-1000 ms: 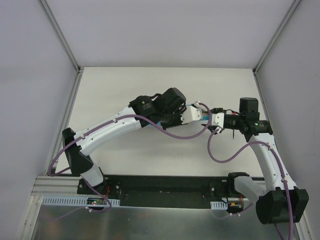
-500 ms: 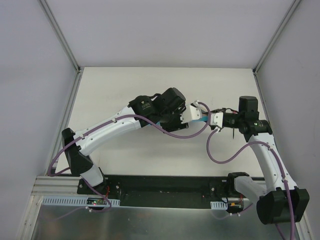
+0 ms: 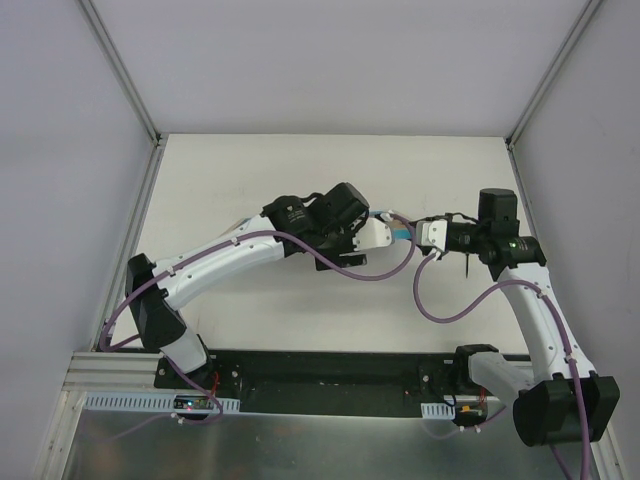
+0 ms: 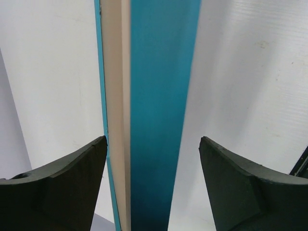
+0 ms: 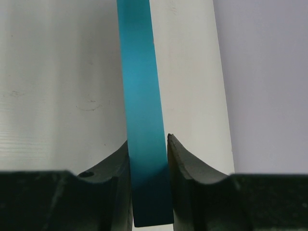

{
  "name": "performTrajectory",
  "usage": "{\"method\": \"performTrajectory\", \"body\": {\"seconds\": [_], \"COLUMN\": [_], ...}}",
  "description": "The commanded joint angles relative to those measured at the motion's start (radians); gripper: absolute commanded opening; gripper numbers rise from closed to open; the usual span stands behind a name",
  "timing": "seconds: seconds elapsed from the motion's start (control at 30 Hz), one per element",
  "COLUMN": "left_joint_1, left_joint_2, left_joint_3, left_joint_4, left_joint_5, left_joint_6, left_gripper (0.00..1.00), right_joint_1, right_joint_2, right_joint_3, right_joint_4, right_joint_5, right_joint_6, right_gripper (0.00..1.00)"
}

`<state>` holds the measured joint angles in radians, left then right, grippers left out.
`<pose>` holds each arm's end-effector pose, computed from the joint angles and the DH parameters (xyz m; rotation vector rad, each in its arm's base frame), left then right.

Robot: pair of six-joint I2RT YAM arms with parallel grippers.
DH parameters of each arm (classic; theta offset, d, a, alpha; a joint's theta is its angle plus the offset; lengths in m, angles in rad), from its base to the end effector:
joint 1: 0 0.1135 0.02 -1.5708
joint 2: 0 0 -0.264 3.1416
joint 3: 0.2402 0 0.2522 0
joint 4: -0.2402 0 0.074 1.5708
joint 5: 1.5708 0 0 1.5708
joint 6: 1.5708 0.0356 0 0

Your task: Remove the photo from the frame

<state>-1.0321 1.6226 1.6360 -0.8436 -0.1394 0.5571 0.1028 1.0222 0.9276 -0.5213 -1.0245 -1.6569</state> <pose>0.1846 -0.2992 0.3598 1.6603 1.7208 -0.0561 0.2031 0.0515 0.3219 -1.7223 0.7442 0.0687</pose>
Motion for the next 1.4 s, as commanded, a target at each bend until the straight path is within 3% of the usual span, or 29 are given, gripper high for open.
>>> {"method": "performTrajectory", "body": {"seconds": [0.0, 0.3, 0.4, 0.5, 0.63, 0.77, 0.83, 0.97, 1.07, 1.17, 1.37], "left_joint_1": [0.029, 0.029, 0.027, 0.023, 0.007, -0.008, -0.014, -0.017, -0.017, -0.016, 0.026], "left_joint_2": [-0.047, -0.063, -0.061, -0.053, -0.04, -0.029, -0.018, 0.017, 0.068, 0.135, 0.259], "left_joint_3": [-0.013, -0.022, -0.016, -0.01, -0.008, 0.002, 0.018, 0.103, 0.214, 0.339, 0.611], "left_joint_4": [0.001, -0.009, -0.029, -0.052, -0.083, -0.112, -0.133, -0.199, -0.265, -0.328, -0.411], "left_joint_5": [-0.043, -0.048, -0.048, -0.048, -0.055, -0.062, -0.065, -0.025, -0.002, 0.032, 0.119], "left_joint_6": [0.049, 0.075, 0.082, 0.087, 0.092, 0.09, 0.086, 0.038, -0.028, -0.101, -0.236], "left_gripper": [0.71, 0.27, 0.34, 0.34, 0.24, 0.03, 0.0, 0.0, 0.0, 0.0, 0.0], "right_joint_1": [0.005, 0.003, 0.005, 0.002, 0.002, 0.003, 0.003, -0.014, -0.066, -0.129, -0.262], "right_joint_2": [-0.002, 0.004, 0.009, 0.016, 0.026, 0.033, 0.039, 0.059, 0.084, 0.102, 0.096], "right_joint_3": [0.051, 0.059, 0.063, 0.068, 0.079, 0.086, 0.094, 0.146, 0.215, 0.29, 0.35], "right_joint_4": [-0.043, -0.045, -0.045, -0.046, -0.052, -0.054, -0.054, -0.052, -0.051, -0.049, -0.028], "right_joint_5": [-0.054, -0.055, -0.055, -0.054, -0.054, -0.052, -0.04, -0.023, -0.039, -0.026, 0.09], "right_joint_6": [0.065, 0.08, 0.085, 0.088, 0.092, 0.098, 0.114, 0.233, 0.425, 0.618, 0.908], "right_gripper": [0.16, 0.16, 0.16, 0.16, 0.16, 0.17, 0.28, 0.64, 0.79, 0.87, 0.93]}}
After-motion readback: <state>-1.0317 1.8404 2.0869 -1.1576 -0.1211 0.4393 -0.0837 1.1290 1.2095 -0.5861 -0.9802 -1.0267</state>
